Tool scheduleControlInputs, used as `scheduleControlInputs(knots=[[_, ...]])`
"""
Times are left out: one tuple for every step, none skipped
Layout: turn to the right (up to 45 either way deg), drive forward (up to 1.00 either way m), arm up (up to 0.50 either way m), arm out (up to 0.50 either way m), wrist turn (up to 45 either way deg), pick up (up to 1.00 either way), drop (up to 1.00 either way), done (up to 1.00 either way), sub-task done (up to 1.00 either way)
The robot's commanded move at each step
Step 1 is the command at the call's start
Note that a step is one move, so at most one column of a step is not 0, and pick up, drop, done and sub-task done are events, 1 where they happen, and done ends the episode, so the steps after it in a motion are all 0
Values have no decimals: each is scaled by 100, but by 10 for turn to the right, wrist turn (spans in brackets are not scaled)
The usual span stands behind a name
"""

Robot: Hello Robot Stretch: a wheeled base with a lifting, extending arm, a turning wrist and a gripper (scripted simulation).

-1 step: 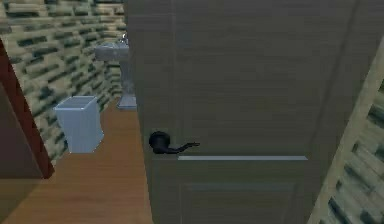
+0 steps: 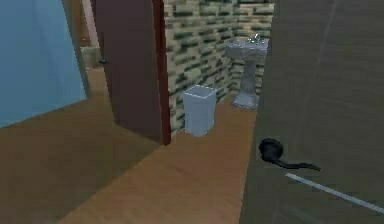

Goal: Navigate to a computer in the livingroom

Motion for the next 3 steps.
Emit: scheduleControlInputs(knots=[[0, 50, 0, 0, 0, 0, 0, 0, 0], [-330, 0, 0, 0, 0, 0, 0, 0, 0], [0, 50, 0, 0, 0, 0, 0, 0, 0]])
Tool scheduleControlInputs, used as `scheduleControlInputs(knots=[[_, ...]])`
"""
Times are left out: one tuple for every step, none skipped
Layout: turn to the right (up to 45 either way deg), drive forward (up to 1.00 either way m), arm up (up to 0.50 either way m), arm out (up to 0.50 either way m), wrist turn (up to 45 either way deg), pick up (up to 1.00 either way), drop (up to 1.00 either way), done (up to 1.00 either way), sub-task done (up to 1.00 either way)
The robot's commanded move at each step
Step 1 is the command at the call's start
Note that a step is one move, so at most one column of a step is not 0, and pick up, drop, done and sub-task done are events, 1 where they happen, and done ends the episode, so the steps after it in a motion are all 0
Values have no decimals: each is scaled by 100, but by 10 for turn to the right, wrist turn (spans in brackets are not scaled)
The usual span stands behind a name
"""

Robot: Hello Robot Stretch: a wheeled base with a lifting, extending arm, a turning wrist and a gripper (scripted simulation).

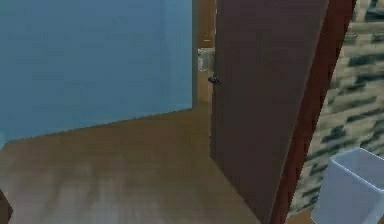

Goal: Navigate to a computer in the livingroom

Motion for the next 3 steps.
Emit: scheduleControlInputs(knots=[[450, 0, 0, 0, 0, 0, 0, 0, 0], [210, 0, 0, 0, 0, 0, 0, 0, 0], [0, 55, 0, 0, 0, 0, 0, 0, 0]])
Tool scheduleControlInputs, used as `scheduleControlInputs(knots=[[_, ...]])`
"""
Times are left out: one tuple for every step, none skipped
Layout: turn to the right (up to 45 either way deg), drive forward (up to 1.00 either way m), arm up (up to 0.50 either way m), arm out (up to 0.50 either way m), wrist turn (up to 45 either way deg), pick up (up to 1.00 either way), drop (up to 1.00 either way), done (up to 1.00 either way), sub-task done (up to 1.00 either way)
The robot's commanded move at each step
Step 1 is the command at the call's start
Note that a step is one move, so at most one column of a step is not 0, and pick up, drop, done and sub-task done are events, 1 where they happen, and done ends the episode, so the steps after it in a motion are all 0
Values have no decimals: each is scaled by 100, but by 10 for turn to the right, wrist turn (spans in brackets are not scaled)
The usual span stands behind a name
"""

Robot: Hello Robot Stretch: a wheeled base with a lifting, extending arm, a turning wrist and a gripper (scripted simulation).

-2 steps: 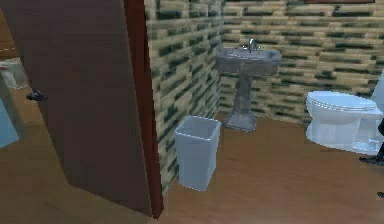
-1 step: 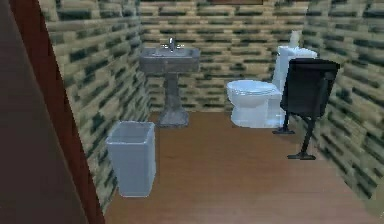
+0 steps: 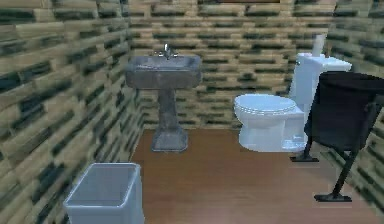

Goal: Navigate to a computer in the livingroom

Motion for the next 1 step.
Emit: scheduleControlInputs(knots=[[450, 0, 0, 0, 0, 0, 0, 0, 0]])
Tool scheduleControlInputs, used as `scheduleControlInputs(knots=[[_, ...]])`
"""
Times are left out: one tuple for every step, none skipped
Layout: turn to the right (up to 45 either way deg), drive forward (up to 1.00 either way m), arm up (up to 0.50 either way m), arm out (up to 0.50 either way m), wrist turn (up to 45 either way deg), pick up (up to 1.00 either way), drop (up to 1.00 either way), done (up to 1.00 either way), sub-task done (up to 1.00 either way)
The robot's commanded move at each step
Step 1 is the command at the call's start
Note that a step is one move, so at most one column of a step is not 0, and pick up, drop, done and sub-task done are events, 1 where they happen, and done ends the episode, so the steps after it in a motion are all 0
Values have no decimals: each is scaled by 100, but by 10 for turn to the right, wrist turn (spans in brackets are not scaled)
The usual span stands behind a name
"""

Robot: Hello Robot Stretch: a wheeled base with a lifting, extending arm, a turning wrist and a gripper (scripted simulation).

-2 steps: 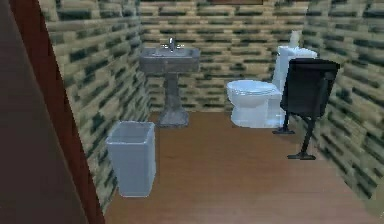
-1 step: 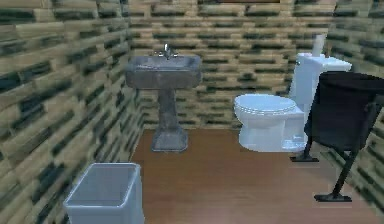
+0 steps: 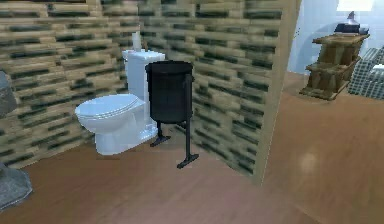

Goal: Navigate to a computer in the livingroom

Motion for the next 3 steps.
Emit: scheduleControlInputs(knots=[[300, 0, 0, 0, 0, 0, 0, 0, 0], [0, 35, 0, 0, 0, 0, 0, 0, 0], [90, 0, 0, 0, 0, 0, 0, 0, 0]])
